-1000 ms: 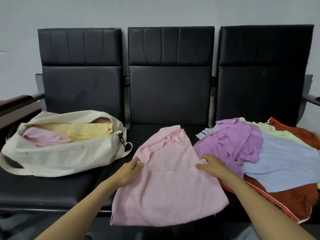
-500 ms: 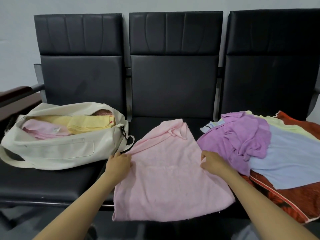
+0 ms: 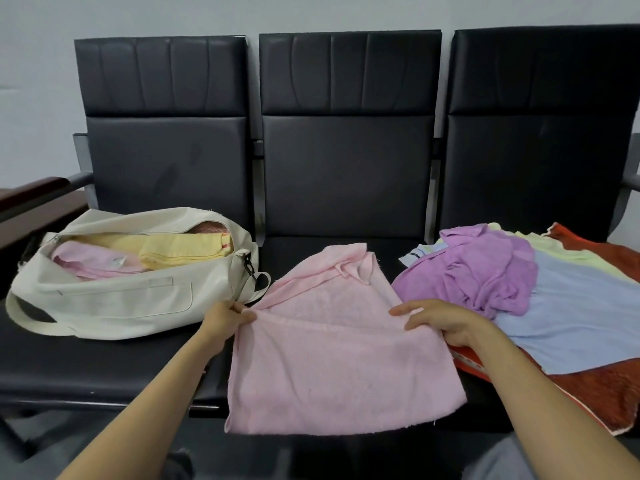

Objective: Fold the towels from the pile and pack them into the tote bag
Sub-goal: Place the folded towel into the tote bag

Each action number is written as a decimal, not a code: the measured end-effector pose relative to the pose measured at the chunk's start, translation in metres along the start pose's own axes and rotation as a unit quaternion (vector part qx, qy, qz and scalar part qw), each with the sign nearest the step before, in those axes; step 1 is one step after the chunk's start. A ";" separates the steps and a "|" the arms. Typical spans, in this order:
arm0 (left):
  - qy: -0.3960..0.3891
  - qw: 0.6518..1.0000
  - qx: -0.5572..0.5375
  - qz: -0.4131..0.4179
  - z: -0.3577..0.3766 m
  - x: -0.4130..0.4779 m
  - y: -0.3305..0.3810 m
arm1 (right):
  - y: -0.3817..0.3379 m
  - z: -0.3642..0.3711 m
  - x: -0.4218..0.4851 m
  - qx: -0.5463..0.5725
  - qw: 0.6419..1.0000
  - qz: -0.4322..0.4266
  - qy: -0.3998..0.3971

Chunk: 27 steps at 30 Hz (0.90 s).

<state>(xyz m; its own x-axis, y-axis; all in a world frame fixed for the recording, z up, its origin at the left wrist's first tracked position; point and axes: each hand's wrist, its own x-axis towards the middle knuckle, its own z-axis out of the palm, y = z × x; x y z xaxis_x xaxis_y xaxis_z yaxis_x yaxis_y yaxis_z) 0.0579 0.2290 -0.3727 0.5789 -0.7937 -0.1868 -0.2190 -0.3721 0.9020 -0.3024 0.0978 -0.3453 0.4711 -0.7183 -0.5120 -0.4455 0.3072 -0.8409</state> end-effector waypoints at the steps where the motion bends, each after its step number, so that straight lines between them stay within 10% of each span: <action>1: -0.023 0.999 -0.034 -0.017 -0.003 0.001 -0.001 | -0.001 -0.001 -0.002 0.016 1.000 -0.006 -0.001; 11: -0.267 0.963 -0.015 -0.038 -0.018 -0.026 0.019 | -0.010 -0.004 -0.046 0.114 0.982 -0.148 0.015; 16: -0.126 0.967 -0.202 0.089 -0.026 -0.042 0.086 | -0.050 -0.011 -0.082 0.120 0.955 -0.255 0.095; 22: -0.050 0.856 -0.484 0.175 -0.049 -0.071 0.188 | -0.133 -0.024 -0.151 0.178 0.878 -0.414 0.164; 27: -0.047 0.852 -0.479 0.205 -0.061 -0.089 0.227 | -0.169 -0.018 -0.198 0.105 0.856 -0.461 0.209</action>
<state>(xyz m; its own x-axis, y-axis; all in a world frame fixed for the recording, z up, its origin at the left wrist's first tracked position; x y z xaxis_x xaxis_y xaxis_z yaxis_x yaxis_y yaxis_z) 0.0047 0.2448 -0.1272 0.5324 -0.8142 0.2315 0.3796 0.4741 0.7944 -0.3337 0.1769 -0.0990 0.2146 -0.8637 0.4561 0.1363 -0.4359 -0.8896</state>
